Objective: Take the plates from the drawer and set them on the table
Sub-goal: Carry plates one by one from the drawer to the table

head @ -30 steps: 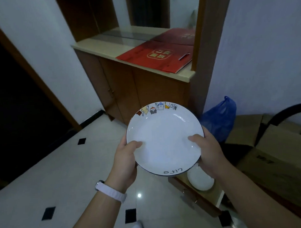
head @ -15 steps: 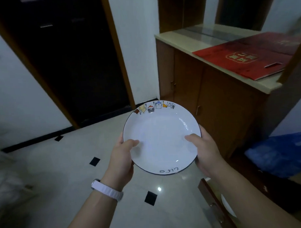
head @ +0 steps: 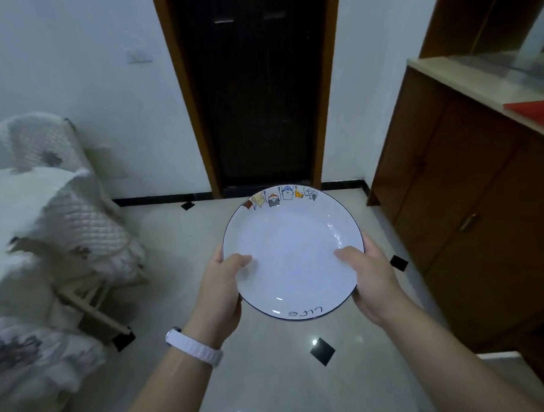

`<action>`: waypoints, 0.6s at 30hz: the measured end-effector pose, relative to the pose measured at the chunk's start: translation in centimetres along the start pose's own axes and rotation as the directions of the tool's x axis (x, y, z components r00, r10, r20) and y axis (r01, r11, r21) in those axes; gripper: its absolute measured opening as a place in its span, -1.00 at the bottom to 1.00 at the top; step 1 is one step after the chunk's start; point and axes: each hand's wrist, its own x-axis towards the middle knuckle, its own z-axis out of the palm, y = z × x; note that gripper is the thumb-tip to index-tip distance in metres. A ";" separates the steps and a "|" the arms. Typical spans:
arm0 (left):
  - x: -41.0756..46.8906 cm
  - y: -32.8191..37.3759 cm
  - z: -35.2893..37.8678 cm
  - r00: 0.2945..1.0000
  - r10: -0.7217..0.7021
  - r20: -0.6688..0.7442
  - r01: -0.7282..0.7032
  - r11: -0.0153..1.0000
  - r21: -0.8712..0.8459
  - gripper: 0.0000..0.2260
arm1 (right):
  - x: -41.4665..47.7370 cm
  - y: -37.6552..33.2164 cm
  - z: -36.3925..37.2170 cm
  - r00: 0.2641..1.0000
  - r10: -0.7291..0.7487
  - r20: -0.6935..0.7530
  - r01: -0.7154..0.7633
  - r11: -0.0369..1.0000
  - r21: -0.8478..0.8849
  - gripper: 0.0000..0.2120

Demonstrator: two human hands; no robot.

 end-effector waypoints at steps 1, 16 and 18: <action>-0.1 0.6 -1.9 1.000 0.011 -0.016 -0.011 1.000 -0.006 -0.66 | 0.2 0.5 1.9 1.000 0.002 0.025 -0.001 1.000 -0.012 -0.61; -5.6 8.0 -28.4 0.897 0.152 -0.415 -0.190 0.980 -0.052 -0.58 | 1.3 10.0 29.4 0.886 0.148 0.439 -0.094 0.985 -0.142 -0.57; -6.3 8.5 -30.7 0.870 0.164 -0.465 -0.213 0.976 -0.054 -0.52 | 1.6 10.8 32.1 0.856 0.163 0.490 -0.093 0.982 -0.164 -0.58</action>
